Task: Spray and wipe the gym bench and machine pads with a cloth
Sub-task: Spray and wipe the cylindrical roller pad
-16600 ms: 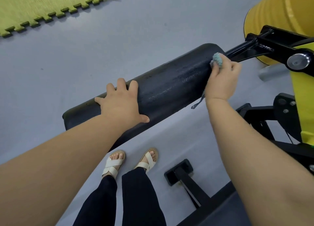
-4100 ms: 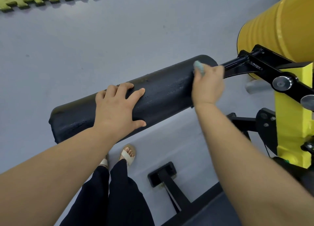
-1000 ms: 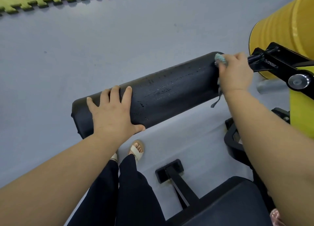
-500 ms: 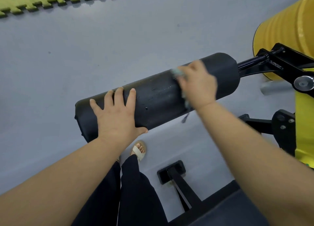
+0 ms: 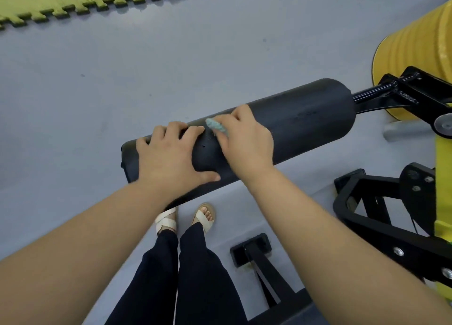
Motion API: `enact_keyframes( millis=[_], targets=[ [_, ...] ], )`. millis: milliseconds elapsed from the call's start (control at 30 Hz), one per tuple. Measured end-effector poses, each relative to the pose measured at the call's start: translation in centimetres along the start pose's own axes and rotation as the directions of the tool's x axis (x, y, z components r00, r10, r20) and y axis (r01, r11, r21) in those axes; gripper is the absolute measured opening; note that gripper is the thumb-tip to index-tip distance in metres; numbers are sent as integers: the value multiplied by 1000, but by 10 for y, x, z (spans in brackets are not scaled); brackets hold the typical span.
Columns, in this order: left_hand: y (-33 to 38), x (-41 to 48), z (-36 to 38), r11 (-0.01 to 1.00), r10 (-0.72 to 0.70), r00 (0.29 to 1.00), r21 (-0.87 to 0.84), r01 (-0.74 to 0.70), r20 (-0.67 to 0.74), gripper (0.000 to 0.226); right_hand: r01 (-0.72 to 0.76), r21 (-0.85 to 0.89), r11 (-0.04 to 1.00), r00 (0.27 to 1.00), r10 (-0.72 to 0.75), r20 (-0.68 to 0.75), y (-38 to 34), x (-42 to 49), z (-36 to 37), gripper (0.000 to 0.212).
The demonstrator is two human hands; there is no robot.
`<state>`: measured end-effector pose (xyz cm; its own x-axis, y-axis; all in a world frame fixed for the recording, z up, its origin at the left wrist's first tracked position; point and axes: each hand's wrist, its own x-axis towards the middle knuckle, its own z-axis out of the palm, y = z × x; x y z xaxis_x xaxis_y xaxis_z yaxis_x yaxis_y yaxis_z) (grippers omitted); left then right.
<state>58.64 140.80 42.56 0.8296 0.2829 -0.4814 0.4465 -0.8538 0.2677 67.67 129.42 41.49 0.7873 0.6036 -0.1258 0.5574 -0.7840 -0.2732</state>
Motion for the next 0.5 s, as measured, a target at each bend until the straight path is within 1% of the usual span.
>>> enact_keyframes(
  millis=[33, 67, 100, 133, 200, 233, 333, 400, 467, 500],
  targets=[
    [-9, 1, -7, 997, 20, 1000, -73, -19, 12, 88, 60, 31, 998, 998, -60, -23, 5, -4, -1, 23],
    [-19, 3, -13, 989, 28, 999, -147, -24, 23, 84, 72, 47, 996, 995, -69, -65, 18, -4, -6, 25],
    [-29, 2, -18, 978, 15, 1000, -209, -10, 22, 80, 27, 59, 998, 994, -21, -103, 32, -3, -10, 27],
    [-38, 1, -20, 968, -8, 1000, -250, 7, -2, 75, -56, 52, 997, 989, 62, -138, 49, 0, -16, 27],
    [-54, -6, -16, 943, -117, 990, -323, 85, -82, 61, -219, 28, 975, 965, 221, -145, 74, 4, -23, 25],
    [-60, -10, -12, 914, -194, 977, -380, 145, -94, 53, -282, 19, 959, 946, 281, -161, 78, 5, -21, 24],
    [-76, -20, 13, 743, -394, 919, -599, 300, -27, 41, -394, 59, 917, 897, 397, -195, 47, 2, -8, 23],
    [-81, -24, 26, 664, -422, 906, -682, 307, -3, 42, -364, 107, 925, 903, 379, -204, 10, -3, 5, 15],
    [-80, -28, 33, 595, -452, 892, -755, 276, -29, 44, -274, 151, 950, 944, 296, -147, -36, -10, 20, 7],
    [-77, -30, 32, 548, -470, 883, -791, 272, -22, 41, -215, 162, 963, 963, 237, -132, -60, -14, 29, 8]
  ],
)
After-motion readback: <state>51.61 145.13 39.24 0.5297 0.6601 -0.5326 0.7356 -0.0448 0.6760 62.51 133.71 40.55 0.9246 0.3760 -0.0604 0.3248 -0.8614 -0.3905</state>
